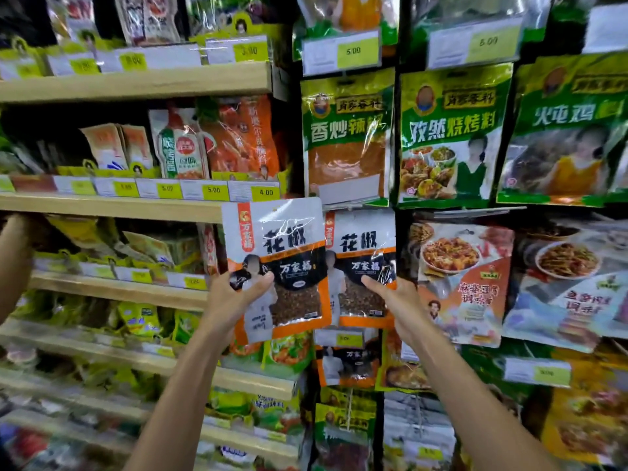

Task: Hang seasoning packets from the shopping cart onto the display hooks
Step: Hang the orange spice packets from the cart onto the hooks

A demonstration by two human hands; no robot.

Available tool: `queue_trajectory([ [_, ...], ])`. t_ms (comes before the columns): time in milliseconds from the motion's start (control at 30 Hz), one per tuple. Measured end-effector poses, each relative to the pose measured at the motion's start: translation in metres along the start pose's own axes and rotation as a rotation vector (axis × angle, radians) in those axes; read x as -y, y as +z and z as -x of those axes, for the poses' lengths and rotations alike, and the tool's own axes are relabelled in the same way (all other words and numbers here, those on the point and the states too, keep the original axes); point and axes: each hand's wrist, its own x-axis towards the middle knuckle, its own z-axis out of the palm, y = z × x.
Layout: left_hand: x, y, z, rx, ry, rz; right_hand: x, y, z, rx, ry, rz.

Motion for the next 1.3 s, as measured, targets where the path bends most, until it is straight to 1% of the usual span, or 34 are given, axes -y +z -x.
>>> queue_trajectory([
  [67,0.007,-0.001,-0.004,0.001,-0.028,0.005,-0.003,0.003,-0.009,-0.011,0.01,0.004],
  [167,0.023,-0.007,-0.011,0.096,-0.082,0.003,-0.002,0.009,-0.02,-0.035,0.091,0.027],
  [333,0.037,-0.007,-0.019,0.184,-0.147,0.035,-0.003,0.015,-0.022,-0.086,0.129,0.06],
  [400,0.036,0.0,-0.019,0.222,-0.153,-0.007,-0.011,0.014,-0.011,-0.114,0.073,0.13],
  [433,0.037,0.001,-0.02,0.232,-0.157,-0.011,-0.016,0.014,-0.003,-0.176,0.004,0.205],
  [500,0.037,0.006,-0.021,0.25,-0.165,0.01,-0.026,0.014,0.013,-0.376,-0.184,0.357],
  [533,0.037,0.01,-0.02,0.277,-0.172,0.017,-0.026,0.016,0.021,-0.444,-0.272,0.375],
  [567,0.037,0.014,-0.02,0.298,-0.173,0.023,-0.024,0.019,0.029,-0.46,-0.33,0.357],
  [600,0.037,0.02,-0.019,0.309,-0.173,0.019,-0.021,0.022,0.033,-0.426,-0.344,0.308],
  [633,0.038,0.026,-0.019,0.317,-0.171,0.01,-0.015,0.027,0.037,-0.351,-0.32,0.231],
  [700,0.038,0.037,-0.018,0.338,-0.142,-0.003,-0.003,0.037,0.042,-0.167,-0.238,0.057],
  [733,0.037,0.043,-0.017,0.345,-0.13,-0.007,-0.001,0.04,0.041,-0.113,-0.211,0.009],
  [833,0.028,0.052,-0.015,0.36,-0.095,0.007,0.0,0.041,0.038,-0.095,-0.198,-0.058],
  [900,0.019,0.052,-0.015,0.367,0.012,-0.082,-0.002,0.038,0.037,-0.107,-0.185,-0.107],
  [933,0.015,0.051,-0.016,0.315,0.093,-0.155,-0.003,0.036,0.036,-0.115,-0.18,-0.12],
  [967,0.011,0.048,-0.018,0.203,0.183,-0.228,-0.003,0.033,0.036,-0.123,-0.178,-0.126],
  [1000,0.006,0.044,-0.022,0.047,0.292,-0.308,-0.004,0.031,0.036,-0.129,-0.182,-0.125],
  [1067,-0.006,0.036,-0.034,-0.287,0.573,-0.492,-0.004,0.028,0.034,-0.145,-0.192,-0.113],
  [1100,-0.011,0.033,-0.042,-0.421,0.712,-0.594,-0.004,0.026,0.034,-0.154,-0.194,-0.107],
  [1133,-0.014,0.03,-0.052,-0.507,0.821,-0.68,-0.005,0.024,0.032,-0.161,-0.194,-0.102],
  [1200,-0.016,0.025,-0.072,-0.548,0.926,-0.821,-0.003,0.023,0.03,-0.164,-0.198,-0.084],
  [1300,-0.007,0.022,-0.097,-0.543,0.952,-0.951,0.0,0.021,0.025,-0.147,-0.204,-0.063],
])
